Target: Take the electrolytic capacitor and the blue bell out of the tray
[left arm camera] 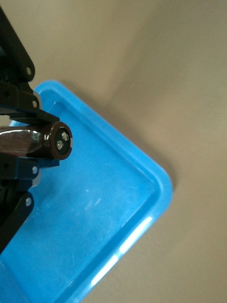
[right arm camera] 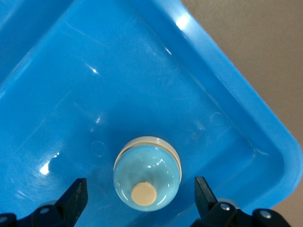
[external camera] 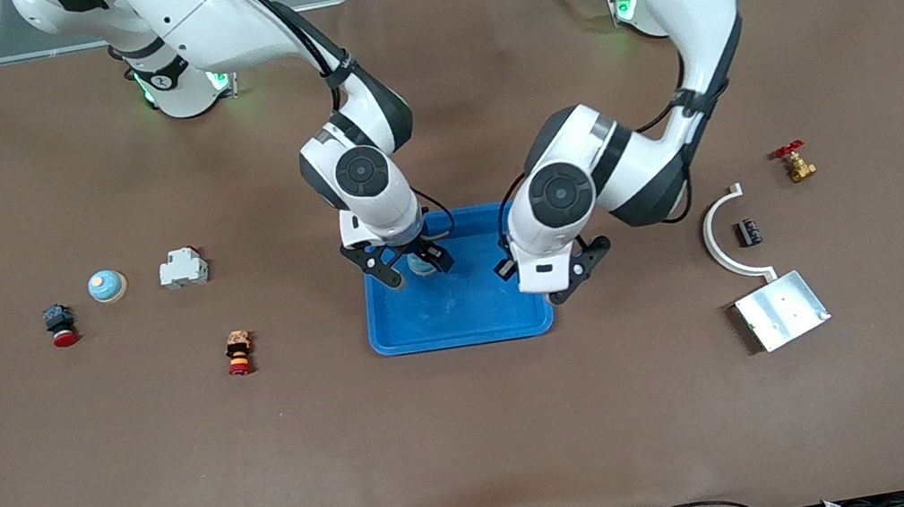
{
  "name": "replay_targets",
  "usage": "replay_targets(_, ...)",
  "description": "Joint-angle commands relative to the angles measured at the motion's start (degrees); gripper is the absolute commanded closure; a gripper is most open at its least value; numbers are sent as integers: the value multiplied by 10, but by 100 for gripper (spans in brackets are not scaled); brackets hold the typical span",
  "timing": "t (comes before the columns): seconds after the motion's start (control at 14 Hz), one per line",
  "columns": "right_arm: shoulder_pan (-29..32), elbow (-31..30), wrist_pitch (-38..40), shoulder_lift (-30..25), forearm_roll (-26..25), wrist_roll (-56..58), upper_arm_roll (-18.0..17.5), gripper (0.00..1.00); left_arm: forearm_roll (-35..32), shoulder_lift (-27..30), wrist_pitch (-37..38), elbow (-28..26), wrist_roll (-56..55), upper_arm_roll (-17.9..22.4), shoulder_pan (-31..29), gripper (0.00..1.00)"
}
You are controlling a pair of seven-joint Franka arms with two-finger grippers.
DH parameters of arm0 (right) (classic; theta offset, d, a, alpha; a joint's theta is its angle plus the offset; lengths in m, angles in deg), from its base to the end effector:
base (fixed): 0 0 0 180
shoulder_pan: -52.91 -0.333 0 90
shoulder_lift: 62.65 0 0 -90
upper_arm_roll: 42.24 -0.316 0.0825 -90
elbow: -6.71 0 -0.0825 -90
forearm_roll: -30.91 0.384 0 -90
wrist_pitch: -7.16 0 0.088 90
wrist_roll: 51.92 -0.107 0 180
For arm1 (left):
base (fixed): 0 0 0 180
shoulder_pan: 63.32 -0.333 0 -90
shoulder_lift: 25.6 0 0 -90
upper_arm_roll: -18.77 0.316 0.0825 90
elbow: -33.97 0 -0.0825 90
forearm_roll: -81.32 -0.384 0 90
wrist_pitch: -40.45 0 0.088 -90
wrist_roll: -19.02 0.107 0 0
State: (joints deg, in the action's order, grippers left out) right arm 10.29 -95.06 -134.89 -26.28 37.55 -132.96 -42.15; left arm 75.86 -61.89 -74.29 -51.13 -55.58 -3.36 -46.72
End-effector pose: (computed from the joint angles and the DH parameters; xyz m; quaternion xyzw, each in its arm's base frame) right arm 0.4914 0.4504 0.2068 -0.9274 0.3708 0.0162 0.0474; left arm 0.5769 -0.3973 0.3174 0.9457 0.3152 -0.0785 0.0100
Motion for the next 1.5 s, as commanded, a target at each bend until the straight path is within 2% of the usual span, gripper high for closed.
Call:
replay_targets(0.0,-13,14,8,11,-13,-22,10,0,14,66,3,-65,83,-44,-73,100)
replay_targets(0.21,-14,15,5,22,-23,-24,10,0,14,131,3,-144,177,-119,-185,100)
replay_targets(0.36,-14,16,3,24,-27,-24,10,0,14,162,3,-190,240,-154,-247,100)
replay_targets(0.57,-14,23,3,32,-28,-24,10,0,14,193,3,-234,341,-168,-312,100)
replay_targets(0.86,-14,33,3,37,-28,-24,10,0,8,193,3,-251,436,-166,-363,100)
replay_targets(0.93,-14,35,3,37,-28,-24,10,9,7,189,3,-252,449,-165,-371,100)
replay_targets(1.07,-14,36,3,38,-28,-24,10,40,-16,169,-5,-251,452,-164,-389,100)
replay_targets(1.21,-14,37,3,38,-28,-24,10,89,-56,140,-13,-250,452,-165,-407,100)
replay_targets(1.29,-12,38,3,38,-27,-24,10,100,-62,123,-15,-246,452,-164,-407,100)
replay_targets(1.43,-11,39,4,38,-27,-24,10,100,-90,97,-21,-234,451,-160,-410,100)
